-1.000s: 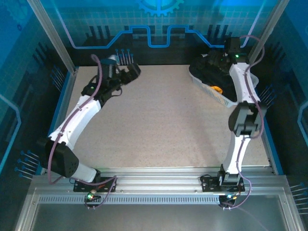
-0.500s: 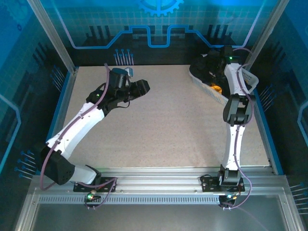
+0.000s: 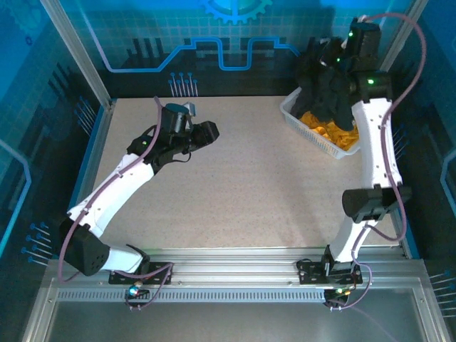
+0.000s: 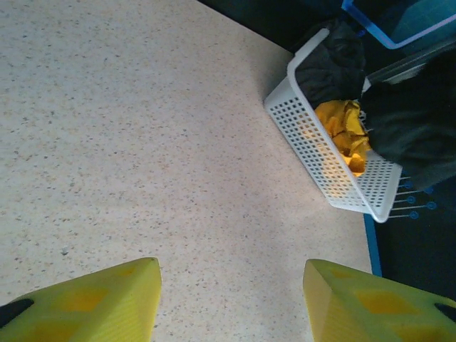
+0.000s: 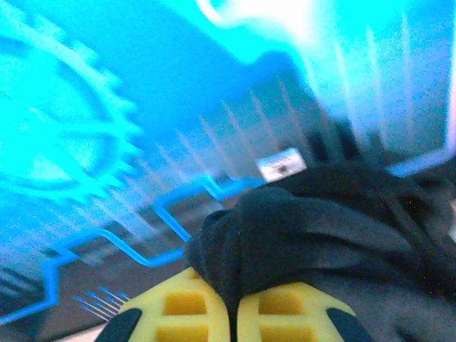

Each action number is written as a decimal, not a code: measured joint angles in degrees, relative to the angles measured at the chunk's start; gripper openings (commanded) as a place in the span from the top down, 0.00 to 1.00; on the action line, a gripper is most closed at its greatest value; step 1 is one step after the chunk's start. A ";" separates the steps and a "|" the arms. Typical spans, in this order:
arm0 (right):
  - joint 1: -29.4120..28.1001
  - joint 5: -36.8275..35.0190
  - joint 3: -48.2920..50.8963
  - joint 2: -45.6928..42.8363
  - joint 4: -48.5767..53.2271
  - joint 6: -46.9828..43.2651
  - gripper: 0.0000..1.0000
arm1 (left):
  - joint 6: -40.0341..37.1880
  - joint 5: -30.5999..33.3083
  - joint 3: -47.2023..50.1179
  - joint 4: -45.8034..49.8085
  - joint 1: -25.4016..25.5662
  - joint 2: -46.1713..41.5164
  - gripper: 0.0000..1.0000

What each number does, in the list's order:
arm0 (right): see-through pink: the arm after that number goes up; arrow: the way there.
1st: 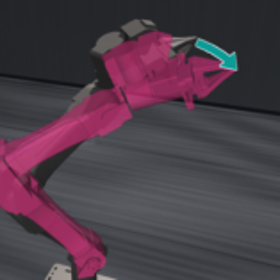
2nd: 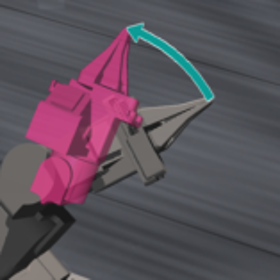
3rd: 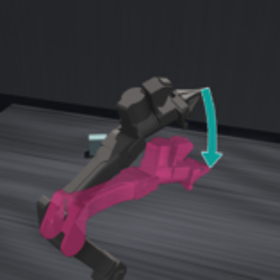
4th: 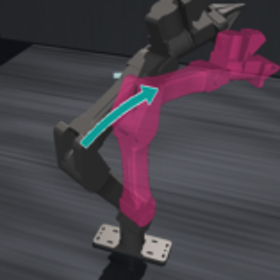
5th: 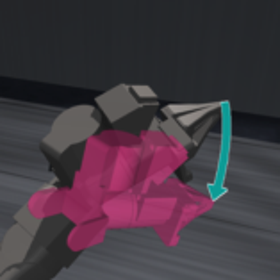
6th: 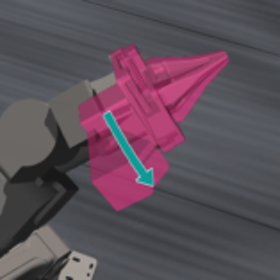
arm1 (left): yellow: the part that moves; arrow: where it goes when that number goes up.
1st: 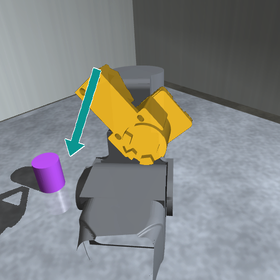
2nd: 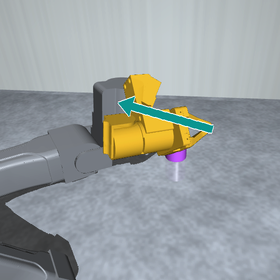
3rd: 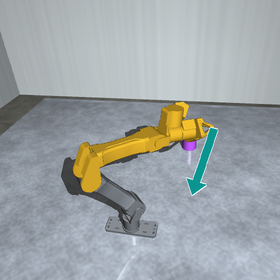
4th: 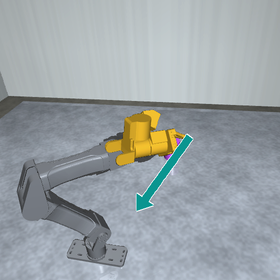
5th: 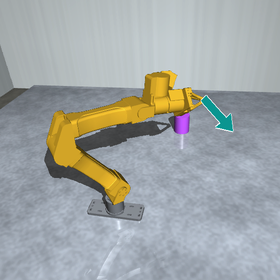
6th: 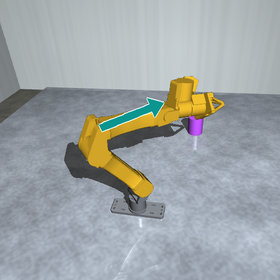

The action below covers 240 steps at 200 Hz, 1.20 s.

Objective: Fold and stack the t-shirts

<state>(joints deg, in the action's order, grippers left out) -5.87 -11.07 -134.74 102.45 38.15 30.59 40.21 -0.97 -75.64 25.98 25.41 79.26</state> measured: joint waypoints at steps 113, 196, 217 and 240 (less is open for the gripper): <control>-36.52 9.53 26.29 -0.63 -2.29 -8.52 0.37 | 3.43 26.23 2.21 13.88 -1.81 -16.09 0.36; -28.50 13.00 55.12 -9.03 -0.98 -4.59 0.38 | 6.97 15.54 16.76 21.16 -17.16 -15.96 0.38; -28.87 13.57 60.67 -9.46 -1.38 -2.97 0.35 | 8.55 9.92 21.62 21.18 -22.49 -12.39 0.38; -28.94 15.08 63.47 -5.42 -1.42 -0.81 0.35 | 10.93 4.63 25.46 19.12 -24.92 -9.70 0.40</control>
<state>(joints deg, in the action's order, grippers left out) -34.81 4.01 -71.26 97.03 36.73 29.78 51.13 3.66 -50.17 45.10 0.49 69.56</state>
